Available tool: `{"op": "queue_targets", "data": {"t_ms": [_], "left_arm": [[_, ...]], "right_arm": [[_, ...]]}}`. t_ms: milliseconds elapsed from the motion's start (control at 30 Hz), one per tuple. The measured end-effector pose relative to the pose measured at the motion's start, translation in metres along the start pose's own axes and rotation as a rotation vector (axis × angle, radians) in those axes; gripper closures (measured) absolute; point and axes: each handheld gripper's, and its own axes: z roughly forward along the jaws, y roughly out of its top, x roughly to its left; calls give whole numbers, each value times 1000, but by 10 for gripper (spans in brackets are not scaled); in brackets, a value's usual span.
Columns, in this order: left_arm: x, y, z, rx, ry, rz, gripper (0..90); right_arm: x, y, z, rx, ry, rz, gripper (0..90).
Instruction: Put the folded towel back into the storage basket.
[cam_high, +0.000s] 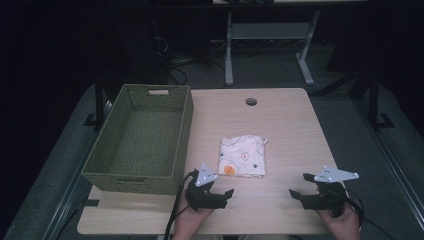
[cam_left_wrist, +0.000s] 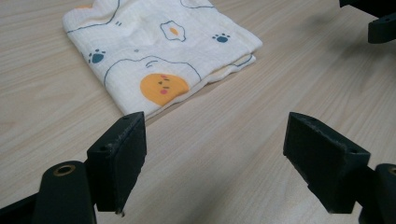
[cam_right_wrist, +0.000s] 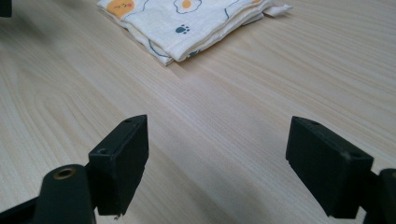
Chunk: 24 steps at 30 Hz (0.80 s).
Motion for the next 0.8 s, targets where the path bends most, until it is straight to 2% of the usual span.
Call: {"op": "queue_targets", "data": {"t_ms": [367,567,700,767,800], "left_arm": [[-1,5,-2,-10,2,3,223],[2,20,3,-16,3,12,225],[5,37,14,5,18,25,226],[6,40,16,6,21,28,227],[5,48,23,19,35,40,228]], "right_arm": [[3,2,1,1,-2,-3,211],[4,2,3,0,-2,2,211],[5,3,5,12,-1,-10,211],[5,2,4,9,0,-10,212],[5,2,4,5,0,-4,212]]}}
